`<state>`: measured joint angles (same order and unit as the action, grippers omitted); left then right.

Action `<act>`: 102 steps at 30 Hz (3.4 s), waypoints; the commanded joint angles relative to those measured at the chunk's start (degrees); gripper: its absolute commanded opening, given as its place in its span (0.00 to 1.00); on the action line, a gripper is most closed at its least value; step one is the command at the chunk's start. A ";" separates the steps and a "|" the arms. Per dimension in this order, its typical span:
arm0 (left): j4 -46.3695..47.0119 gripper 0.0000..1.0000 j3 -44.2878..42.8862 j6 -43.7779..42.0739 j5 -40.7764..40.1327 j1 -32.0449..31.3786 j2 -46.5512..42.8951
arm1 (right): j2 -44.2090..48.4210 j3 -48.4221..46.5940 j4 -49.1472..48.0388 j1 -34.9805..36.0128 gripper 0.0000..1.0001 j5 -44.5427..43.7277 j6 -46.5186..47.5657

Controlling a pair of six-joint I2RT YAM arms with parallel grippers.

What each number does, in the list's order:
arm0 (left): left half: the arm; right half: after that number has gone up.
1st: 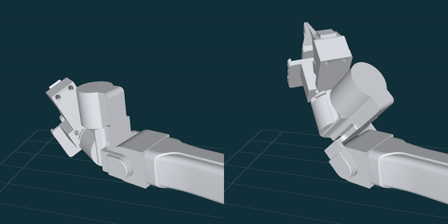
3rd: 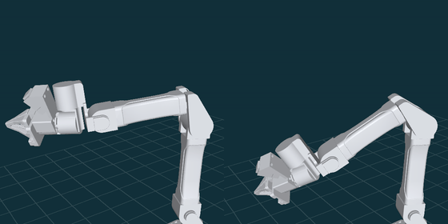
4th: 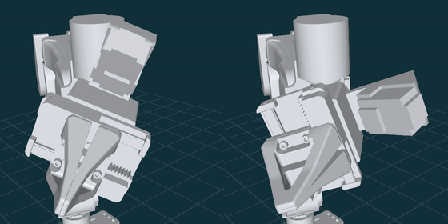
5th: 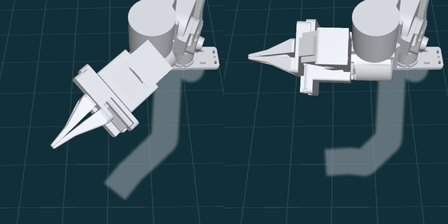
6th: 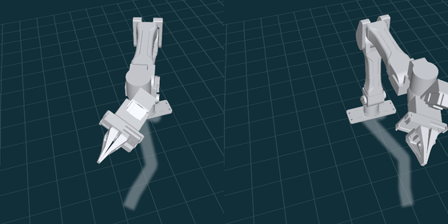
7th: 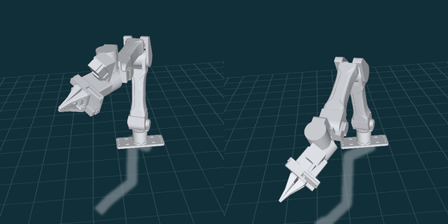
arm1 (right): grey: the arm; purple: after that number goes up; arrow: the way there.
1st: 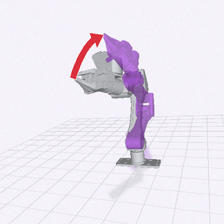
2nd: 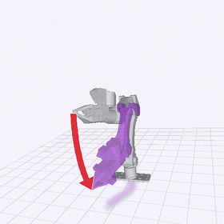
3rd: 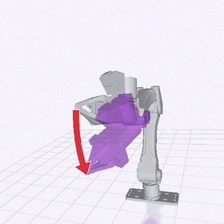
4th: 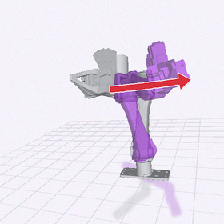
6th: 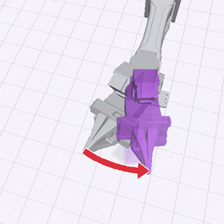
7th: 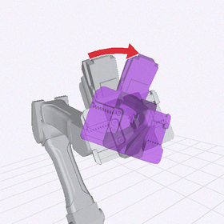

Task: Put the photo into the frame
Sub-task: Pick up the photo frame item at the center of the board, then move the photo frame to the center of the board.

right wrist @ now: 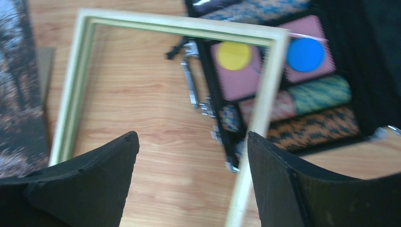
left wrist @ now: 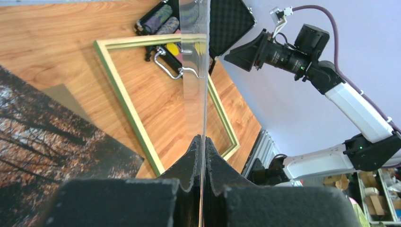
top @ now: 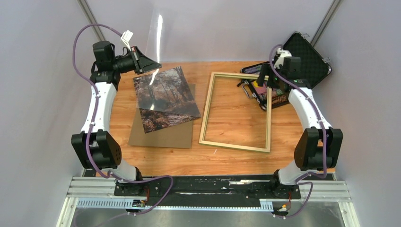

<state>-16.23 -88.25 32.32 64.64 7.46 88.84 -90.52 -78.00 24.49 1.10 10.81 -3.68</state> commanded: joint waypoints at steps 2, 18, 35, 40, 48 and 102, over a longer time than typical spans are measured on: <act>7.74 0.00 1.45 4.17 0.33 -1.99 -2.13 | 2.42 2.37 -1.89 -6.27 0.82 -2.65 2.37; 14.02 0.00 8.79 4.91 -0.98 -4.40 -5.14 | -12.03 -1.89 -2.30 -8.93 0.70 -1.35 -0.44; 39.97 0.00 16.22 24.57 -5.33 -10.96 1.24 | -19.88 -6.09 -0.96 -8.93 0.40 -0.90 -1.67; 42.74 0.00 16.75 25.96 -6.03 -11.50 2.88 | -22.01 -7.69 -0.55 -8.93 0.31 -0.35 -1.99; 48.13 0.00 18.90 28.39 -5.97 -11.51 3.00 | -23.17 -9.70 0.20 -8.93 0.02 1.73 -4.00; 35.80 0.00 23.20 13.98 -7.30 -8.17 -8.17 | -32.33 -19.16 3.11 8.21 0.00 11.38 -12.09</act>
<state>20.27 -65.63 49.04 58.11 -0.97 82.87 -120.99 -92.25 28.38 8.03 19.59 -12.45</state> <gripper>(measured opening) 0.008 0.163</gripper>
